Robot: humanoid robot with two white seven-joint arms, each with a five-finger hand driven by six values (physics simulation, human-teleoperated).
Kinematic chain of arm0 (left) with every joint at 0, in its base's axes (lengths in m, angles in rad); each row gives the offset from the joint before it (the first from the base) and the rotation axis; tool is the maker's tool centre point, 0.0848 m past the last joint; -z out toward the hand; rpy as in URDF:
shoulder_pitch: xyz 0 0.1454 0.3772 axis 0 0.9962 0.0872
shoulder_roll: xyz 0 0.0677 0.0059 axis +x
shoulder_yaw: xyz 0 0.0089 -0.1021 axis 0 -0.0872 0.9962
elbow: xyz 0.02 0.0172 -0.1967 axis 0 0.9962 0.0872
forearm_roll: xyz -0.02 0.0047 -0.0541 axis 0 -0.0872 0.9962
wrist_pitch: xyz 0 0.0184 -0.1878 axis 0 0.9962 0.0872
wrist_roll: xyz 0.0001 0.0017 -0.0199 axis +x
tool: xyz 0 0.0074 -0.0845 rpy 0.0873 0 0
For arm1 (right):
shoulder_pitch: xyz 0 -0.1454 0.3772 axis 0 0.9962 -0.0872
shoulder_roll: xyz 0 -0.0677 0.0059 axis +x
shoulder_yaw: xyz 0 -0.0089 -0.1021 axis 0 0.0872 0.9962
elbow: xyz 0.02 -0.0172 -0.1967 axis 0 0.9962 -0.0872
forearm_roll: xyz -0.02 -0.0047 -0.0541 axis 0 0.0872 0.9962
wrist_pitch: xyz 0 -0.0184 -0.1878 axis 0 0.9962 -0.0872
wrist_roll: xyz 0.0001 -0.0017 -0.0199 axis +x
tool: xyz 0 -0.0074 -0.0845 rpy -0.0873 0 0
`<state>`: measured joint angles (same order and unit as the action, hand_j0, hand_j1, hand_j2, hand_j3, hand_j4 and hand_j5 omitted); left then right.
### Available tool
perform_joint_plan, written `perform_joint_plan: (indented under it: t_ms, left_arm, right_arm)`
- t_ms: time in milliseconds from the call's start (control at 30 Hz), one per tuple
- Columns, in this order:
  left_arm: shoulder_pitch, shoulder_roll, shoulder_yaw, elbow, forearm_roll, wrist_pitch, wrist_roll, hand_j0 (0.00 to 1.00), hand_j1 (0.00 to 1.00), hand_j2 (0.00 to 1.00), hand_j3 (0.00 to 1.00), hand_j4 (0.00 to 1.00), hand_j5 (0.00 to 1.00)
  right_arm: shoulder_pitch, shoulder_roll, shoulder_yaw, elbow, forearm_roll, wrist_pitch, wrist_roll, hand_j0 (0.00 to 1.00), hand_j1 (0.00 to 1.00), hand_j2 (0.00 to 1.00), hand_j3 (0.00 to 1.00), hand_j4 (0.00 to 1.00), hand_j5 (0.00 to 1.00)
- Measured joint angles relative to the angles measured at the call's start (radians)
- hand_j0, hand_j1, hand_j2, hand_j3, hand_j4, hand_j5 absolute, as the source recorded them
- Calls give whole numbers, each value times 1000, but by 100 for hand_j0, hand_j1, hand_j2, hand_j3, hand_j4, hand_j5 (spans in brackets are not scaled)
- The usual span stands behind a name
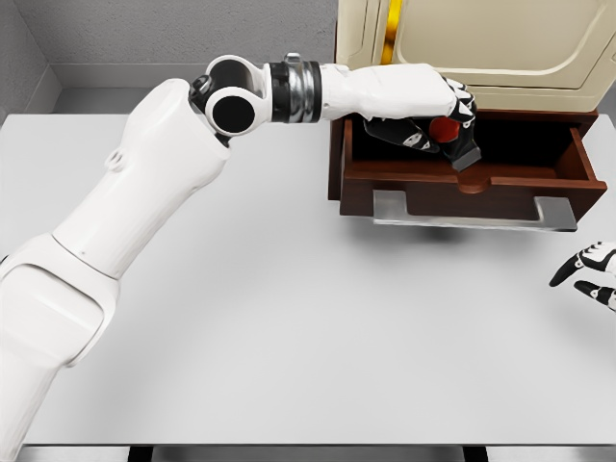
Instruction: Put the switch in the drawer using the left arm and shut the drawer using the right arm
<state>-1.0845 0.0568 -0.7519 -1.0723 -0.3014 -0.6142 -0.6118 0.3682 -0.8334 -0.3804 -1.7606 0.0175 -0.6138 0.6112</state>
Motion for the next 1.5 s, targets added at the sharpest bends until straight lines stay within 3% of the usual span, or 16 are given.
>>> perform_joint_plan:
  t_ms: [167,367,467,1100,1500]
  left_arm:
    - [0,0,5,8,4,0,0,58,58,58,58,58,58]
    - [0,-1,10,43,7,0,0,85,85,85,85,85,85]
    - [0,-7,10,56,9,0,0,91,91,91,91,91,91]
    - [-3,-53,12,71,-8,2,14,93,93,93,93,93,93]
    - [-72,-57,7,50,41,0,1,94,94,94,94,94,94]
  right_arm:
    - [2,0,0,0,0,0,0,50,50,50,50,50,50]
    - [6,-1,0,0,1,0,0,50,50,50,50,50,50]
    - [9,-1,0,0,1,0,0,51,51,51,51,51,51]
    - [21,1,1,1,0,0,0,56,56,56,56,56,56]
    - [20,3,4,1,-1,0,0,52,52,52,52,52,52]
